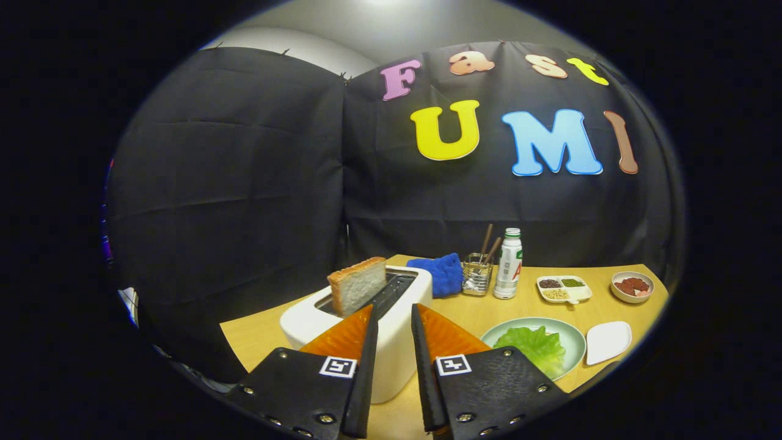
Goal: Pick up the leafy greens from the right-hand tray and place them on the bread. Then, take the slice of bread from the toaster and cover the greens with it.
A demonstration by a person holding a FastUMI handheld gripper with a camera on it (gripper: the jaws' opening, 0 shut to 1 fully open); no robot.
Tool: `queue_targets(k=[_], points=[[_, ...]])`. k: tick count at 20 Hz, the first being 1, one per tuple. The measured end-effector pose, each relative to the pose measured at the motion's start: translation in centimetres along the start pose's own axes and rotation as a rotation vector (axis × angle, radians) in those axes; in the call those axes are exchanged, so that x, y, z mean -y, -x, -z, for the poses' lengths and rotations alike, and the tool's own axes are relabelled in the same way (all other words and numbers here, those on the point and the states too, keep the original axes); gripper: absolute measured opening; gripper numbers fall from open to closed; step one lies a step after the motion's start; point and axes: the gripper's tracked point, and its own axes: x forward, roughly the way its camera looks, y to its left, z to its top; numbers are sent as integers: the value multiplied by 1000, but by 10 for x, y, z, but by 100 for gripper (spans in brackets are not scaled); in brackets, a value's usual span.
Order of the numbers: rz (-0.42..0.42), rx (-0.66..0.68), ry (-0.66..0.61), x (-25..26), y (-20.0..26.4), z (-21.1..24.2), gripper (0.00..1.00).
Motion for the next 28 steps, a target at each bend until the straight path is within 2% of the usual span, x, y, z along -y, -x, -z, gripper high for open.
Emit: queue_targets(k=[3,9,13,17,18,20,21,24,28], points=[[-4,-15,-1,-26,-18,0,33],[57,-7,22,-52,-46,-2,33],[149,27,46,-47,-61,-7,33],[153,10,-13,-46,-80,-4,33],[128,2,-30,-52,-74,-5,18],[151,2,-19,-44,-74,-13,17],[162,3,-16,-42,-71,-12,3],[138,-9,-21,-43,-73,-13,3],[113,25,-30,-41,-64,-36,3]])
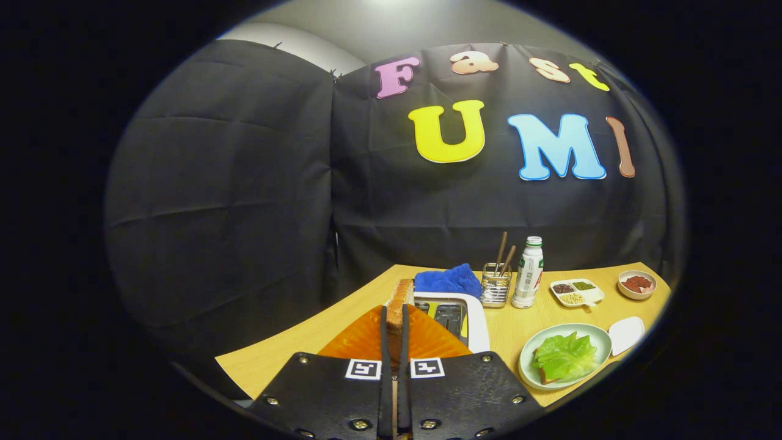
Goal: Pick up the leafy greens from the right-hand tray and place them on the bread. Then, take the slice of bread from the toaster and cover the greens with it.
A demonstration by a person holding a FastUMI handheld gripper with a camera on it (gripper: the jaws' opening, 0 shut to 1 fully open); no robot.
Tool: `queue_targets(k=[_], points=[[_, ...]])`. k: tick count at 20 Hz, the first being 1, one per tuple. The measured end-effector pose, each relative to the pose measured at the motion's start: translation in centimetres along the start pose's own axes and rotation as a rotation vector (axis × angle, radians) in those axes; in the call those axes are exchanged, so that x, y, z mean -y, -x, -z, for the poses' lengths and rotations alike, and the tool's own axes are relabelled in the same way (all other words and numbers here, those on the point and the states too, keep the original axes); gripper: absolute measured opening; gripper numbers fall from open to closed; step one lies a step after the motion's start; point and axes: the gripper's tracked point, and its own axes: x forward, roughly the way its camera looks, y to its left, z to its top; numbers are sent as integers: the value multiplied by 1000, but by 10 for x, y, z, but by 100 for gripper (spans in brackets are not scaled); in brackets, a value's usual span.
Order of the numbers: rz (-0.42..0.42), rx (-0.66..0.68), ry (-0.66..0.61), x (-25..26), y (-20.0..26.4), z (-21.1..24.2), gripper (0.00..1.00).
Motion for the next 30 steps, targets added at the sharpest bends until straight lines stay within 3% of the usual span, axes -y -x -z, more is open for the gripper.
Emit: queue_targets(k=[10,18,21,30], points=[[-79,41,26,-1,13,-43,3],[-107,55,-35,35,45,-76,3],[-70,44,-53,71,58,-74,3],[142,0,-66,204,82,-46,3]])
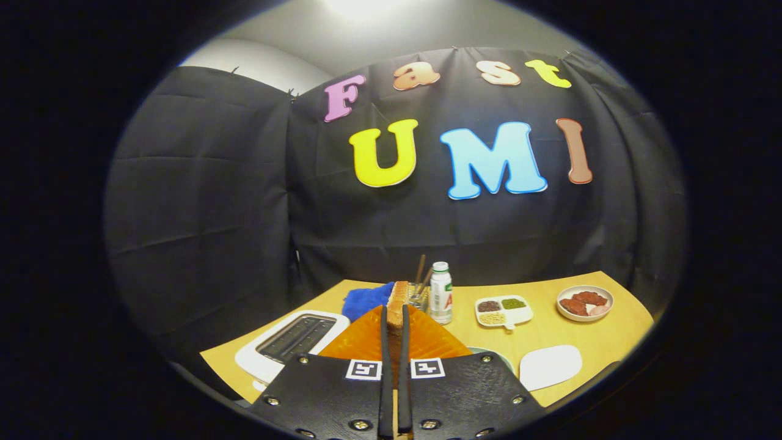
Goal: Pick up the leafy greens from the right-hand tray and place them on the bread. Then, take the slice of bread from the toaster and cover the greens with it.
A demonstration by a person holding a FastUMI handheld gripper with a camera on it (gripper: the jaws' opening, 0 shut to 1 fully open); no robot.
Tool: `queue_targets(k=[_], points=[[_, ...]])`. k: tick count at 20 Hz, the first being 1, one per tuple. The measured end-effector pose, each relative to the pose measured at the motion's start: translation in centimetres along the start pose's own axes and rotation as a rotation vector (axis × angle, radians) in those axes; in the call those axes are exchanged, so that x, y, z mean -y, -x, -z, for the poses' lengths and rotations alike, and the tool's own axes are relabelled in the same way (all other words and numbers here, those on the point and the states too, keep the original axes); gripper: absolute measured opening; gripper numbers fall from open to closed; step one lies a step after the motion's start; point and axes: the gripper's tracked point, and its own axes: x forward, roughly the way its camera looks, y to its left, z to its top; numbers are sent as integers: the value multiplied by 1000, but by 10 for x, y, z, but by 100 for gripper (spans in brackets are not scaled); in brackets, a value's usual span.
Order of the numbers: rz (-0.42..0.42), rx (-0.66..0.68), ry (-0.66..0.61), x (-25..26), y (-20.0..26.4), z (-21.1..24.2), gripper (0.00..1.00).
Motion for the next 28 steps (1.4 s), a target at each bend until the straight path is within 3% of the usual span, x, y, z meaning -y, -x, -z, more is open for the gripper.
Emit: queue_targets(k=[8,18,24,27,28], points=[[53,-109,-72,59,-30,63,3],[-46,-124,-223,57,-53,115,3],[62,-161,-174,104,-44,140,7],[71,-202,-184,112,-41,155,7],[56,-203,-193,112,-38,155,12]])
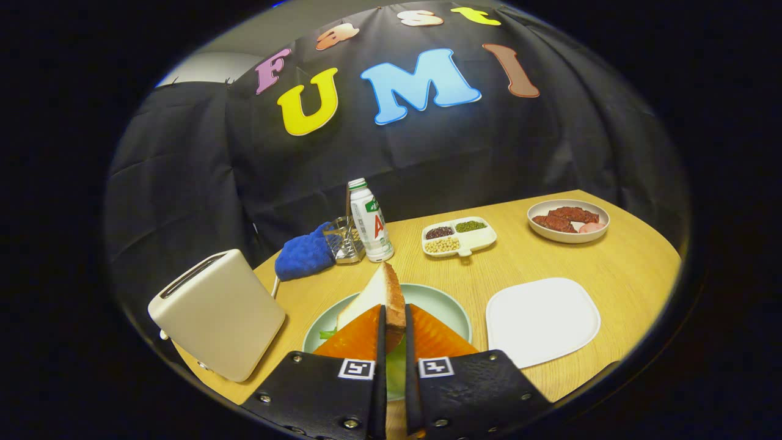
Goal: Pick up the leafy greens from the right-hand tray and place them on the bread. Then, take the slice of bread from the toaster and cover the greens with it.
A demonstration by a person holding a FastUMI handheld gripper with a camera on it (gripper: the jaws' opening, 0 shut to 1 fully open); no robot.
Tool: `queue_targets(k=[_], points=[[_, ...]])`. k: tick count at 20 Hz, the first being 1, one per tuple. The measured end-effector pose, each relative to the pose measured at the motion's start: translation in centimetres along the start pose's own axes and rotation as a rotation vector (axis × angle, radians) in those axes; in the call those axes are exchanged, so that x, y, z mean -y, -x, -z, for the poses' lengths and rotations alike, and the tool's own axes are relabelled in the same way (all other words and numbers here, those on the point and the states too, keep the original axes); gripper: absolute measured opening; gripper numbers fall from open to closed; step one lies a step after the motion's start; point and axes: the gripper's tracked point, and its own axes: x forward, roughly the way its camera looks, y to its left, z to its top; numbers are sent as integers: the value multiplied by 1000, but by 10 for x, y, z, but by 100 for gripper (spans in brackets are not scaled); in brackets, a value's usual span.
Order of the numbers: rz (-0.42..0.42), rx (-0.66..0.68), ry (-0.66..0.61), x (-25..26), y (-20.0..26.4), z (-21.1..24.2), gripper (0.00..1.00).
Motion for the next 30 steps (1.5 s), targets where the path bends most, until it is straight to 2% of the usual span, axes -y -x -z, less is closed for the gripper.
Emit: queue_targets(k=[1,2,3,4,7,12,16,20,23,25,30], points=[[7,10,1,5,0,-2,16],[19,20,10,10,2,-5,23],[31,38,23,15,5,-8,24],[36,62,41,17,8,-13,30],[44,144,94,21,23,-33,33],[83,288,179,53,65,-70,35],[129,322,269,98,93,-83,35],[104,342,312,136,119,-91,35],[107,321,345,189,133,-94,35],[164,332,368,243,146,-102,35],[202,384,311,378,170,-134,35]])
